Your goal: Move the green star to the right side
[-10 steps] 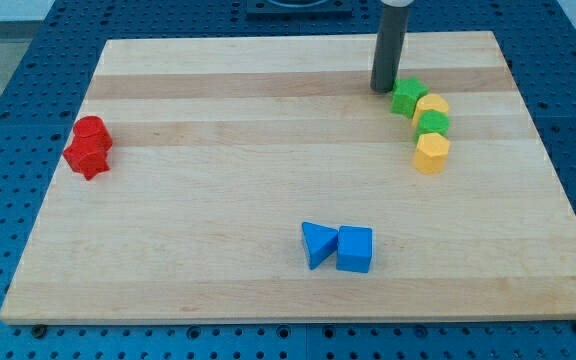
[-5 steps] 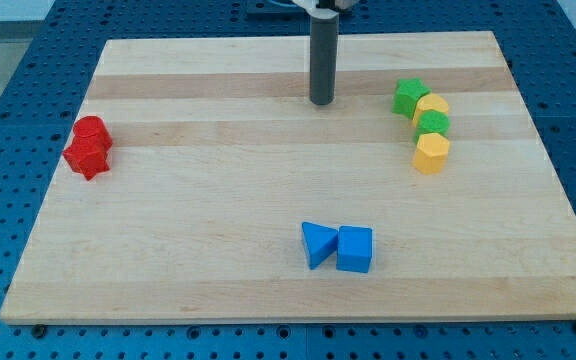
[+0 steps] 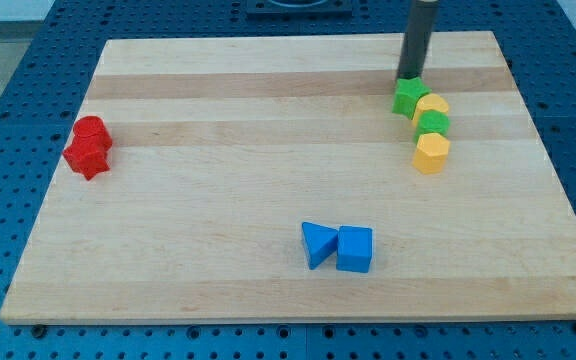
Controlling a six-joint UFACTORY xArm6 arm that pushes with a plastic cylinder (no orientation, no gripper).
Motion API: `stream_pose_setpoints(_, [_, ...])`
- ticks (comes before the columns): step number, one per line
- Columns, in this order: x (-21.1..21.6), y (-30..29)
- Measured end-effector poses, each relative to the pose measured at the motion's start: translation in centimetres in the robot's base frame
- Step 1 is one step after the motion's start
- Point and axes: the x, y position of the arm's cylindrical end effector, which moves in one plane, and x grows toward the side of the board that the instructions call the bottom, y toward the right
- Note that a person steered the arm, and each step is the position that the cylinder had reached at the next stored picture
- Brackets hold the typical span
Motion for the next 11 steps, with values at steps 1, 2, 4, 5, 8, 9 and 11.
stream_pose_setpoints(1, [0.0,2.3])
stream_pose_setpoints(2, [-0.1,2.1])
stream_pose_setpoints(4, [0.0,-7.8])
stream_pose_setpoints(5, [2.4,-8.8])
stream_pose_setpoints(8, [2.4,-5.4])
stream_pose_setpoints(9, [2.4,-3.9])
stream_pose_setpoints(11, [2.4,-2.5])
